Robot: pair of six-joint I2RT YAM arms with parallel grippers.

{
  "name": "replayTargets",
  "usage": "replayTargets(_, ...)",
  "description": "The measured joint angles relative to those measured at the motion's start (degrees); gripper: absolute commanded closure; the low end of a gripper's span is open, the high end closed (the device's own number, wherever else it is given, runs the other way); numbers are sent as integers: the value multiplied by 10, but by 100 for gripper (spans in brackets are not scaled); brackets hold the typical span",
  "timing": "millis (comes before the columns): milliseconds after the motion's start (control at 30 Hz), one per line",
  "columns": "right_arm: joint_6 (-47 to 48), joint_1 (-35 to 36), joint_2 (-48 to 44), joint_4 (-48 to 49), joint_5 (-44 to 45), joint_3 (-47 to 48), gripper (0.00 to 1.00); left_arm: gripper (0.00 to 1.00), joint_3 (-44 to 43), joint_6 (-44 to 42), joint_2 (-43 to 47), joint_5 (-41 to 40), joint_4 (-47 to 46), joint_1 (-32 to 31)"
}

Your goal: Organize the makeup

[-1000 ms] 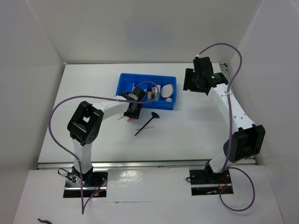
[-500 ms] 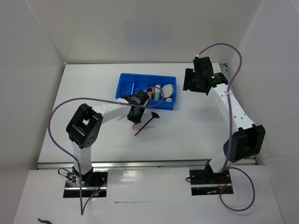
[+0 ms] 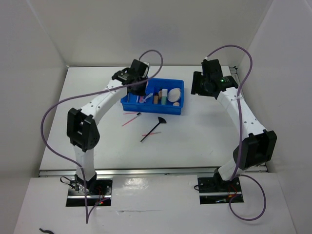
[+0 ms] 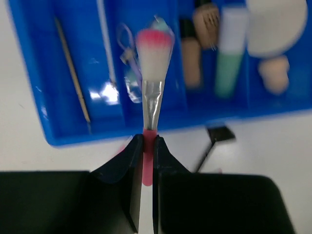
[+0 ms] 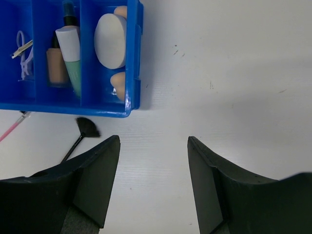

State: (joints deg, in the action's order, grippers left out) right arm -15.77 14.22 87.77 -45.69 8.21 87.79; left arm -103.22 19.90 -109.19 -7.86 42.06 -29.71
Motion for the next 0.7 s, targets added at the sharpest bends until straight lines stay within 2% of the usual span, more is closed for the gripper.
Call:
replayTargets(167,0,0,0,0,0,0,35,100,-170,10,-136,-52,32,49)
replayTargets(233,0,0,0,0,0,0,35,100,-198,14,-178,-62,42,59)
replayTargets(367,0,0,0,0,2,0,35,100,-197,16,-217,-68,64,76)
replayTargets(400,0,0,0,0,2,0,35,91,-193,16,-218,-67,68,80)
replayTargets(500,0,0,0,0,2,0,35,76,-193,15,-218,-52,65,92)
replayTargets(567,0,0,0,0,1,0,35,59,-193,15,-218,-43,59,100)
replayTargets(600,0,0,0,0,1,0,35,55,-193,14,-218,-40,58,103)
replayTargets(667,0,0,0,0,0,0,35,35,-193,13,-218,-37,56,108)
replayTargets(700,0,0,0,0,0,0,35,34,-192,12,-217,-36,53,110)
